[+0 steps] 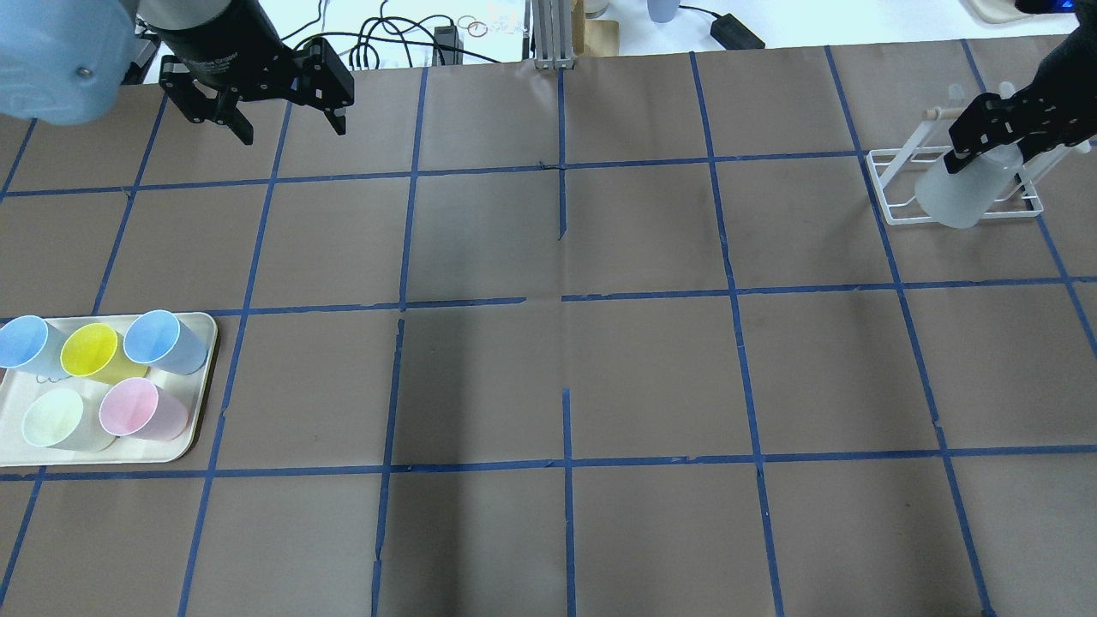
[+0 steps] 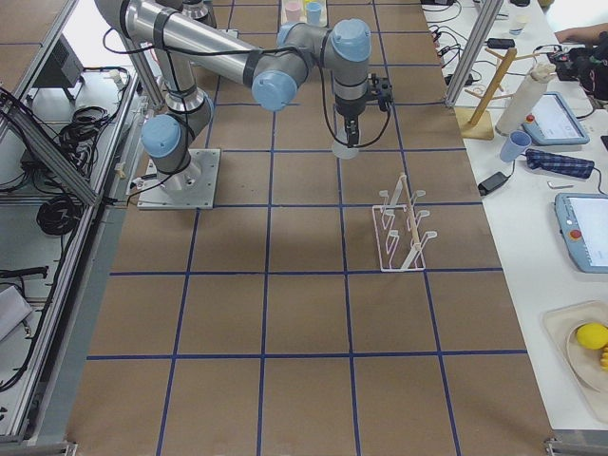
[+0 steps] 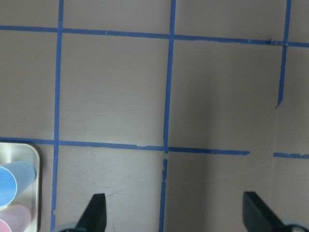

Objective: Transfer IKEA cup to right arm and place on rack

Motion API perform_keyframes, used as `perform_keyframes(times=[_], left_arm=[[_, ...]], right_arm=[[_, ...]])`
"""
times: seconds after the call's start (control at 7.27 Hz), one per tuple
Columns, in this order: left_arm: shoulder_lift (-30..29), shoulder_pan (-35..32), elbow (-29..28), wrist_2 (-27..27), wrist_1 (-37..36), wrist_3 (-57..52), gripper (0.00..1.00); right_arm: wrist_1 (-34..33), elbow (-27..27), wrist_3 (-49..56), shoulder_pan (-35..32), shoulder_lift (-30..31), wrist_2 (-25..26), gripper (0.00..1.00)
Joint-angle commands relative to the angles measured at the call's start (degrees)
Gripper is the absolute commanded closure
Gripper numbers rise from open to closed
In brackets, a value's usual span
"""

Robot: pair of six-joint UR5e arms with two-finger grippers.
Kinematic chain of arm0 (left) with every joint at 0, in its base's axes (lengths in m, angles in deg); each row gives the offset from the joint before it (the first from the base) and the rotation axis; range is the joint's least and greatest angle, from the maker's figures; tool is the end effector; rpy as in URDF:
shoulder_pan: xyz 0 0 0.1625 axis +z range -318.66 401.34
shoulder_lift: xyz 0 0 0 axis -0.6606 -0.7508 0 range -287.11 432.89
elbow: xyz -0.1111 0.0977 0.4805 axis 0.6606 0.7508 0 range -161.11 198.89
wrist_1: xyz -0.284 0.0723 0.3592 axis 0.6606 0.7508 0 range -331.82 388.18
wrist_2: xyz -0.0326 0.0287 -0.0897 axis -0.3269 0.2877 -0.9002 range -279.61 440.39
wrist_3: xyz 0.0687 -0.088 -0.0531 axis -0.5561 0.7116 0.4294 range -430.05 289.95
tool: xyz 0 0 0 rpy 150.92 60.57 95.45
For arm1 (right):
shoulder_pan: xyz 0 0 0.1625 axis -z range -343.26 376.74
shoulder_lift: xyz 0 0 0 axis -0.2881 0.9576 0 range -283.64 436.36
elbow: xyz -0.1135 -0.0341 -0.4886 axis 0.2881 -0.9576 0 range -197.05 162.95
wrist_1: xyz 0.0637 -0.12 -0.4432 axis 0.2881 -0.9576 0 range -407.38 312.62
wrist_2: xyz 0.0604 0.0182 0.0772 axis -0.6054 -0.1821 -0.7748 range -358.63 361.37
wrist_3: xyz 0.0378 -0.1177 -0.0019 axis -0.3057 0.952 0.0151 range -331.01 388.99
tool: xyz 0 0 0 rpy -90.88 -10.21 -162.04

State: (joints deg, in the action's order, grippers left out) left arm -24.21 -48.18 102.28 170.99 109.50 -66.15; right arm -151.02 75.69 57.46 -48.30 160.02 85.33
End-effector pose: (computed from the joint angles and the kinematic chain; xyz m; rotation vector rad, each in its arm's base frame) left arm -0.1268 -0.6235 0.5494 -0.1208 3.1251 -0.2244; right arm -0.1219 -0.6085 0.4775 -0.1008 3.0762 -0.1825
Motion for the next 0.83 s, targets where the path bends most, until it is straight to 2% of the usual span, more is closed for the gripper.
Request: perform_keyframes(times=[0.0, 0.41, 0.69], left_arm=[[2.95, -0.30, 4.05, 0.01, -2.32, 0.85, 0.00], [4.72, -0.38, 3.98, -0.34, 1.72, 0.76, 0.00], [5.07, -0.38, 4.06, -0.78, 2.61, 0.76, 0.00]], right_arm=[[-2.96, -1.67, 3.08, 2.97, -2.79, 1.38, 0.88], [-5.16, -2.03, 4.49, 3.61, -4.12, 1.46, 0.88], [-10.34, -2.03, 3.70, 3.61, -5.69, 1.38, 0.88]])
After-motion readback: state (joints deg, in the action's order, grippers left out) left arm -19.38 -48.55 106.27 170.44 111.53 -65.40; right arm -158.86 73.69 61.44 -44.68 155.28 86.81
